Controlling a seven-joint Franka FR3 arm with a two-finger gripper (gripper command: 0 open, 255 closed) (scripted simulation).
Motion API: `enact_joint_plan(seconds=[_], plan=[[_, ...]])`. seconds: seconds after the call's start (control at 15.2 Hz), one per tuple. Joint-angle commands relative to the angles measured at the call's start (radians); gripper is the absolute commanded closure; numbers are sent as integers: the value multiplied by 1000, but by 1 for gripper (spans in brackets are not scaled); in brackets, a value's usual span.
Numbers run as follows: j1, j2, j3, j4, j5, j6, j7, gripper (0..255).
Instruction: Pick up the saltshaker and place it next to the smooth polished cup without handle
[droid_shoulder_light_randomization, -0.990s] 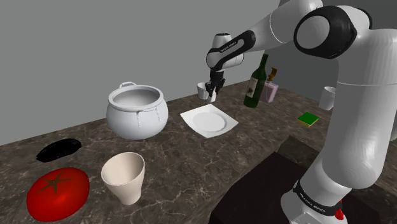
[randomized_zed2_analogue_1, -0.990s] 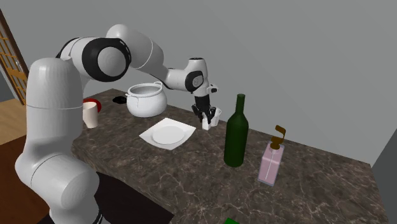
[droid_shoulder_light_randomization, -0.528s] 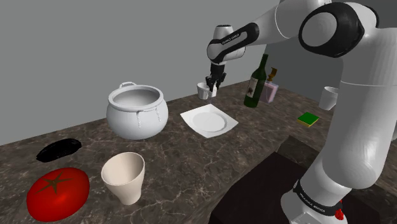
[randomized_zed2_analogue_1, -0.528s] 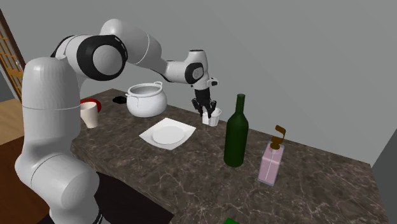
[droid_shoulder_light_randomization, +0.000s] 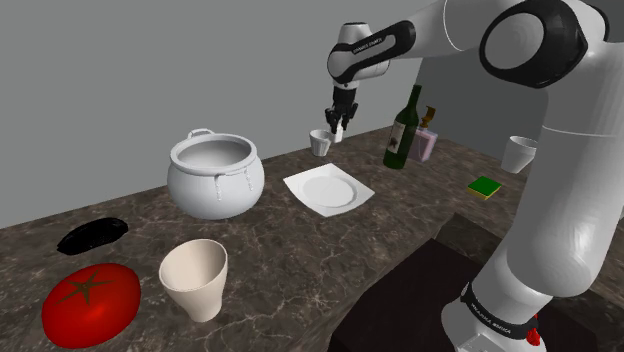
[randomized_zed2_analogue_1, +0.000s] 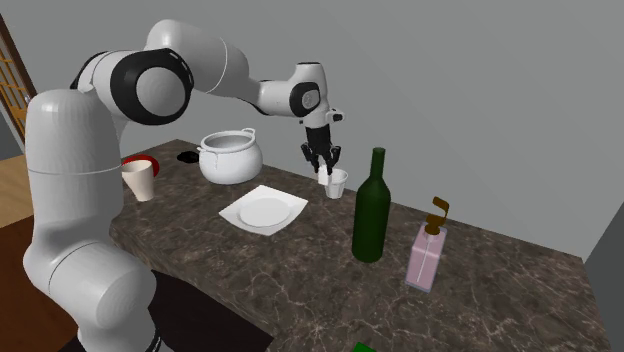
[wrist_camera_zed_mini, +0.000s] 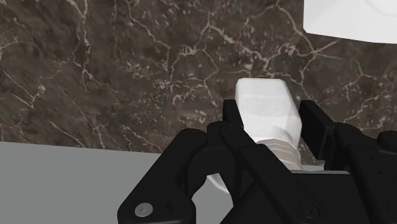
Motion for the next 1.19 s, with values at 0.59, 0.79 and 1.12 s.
enact_joint_plan(seconds=[0.59, 0.79, 1.12], plan=[[2, -29, -1, 111, -3, -139, -7, 255], [2, -32, -2, 146, -2, -178, -9, 255], [1, -34, -2, 211, -1, -245, -14, 255]])
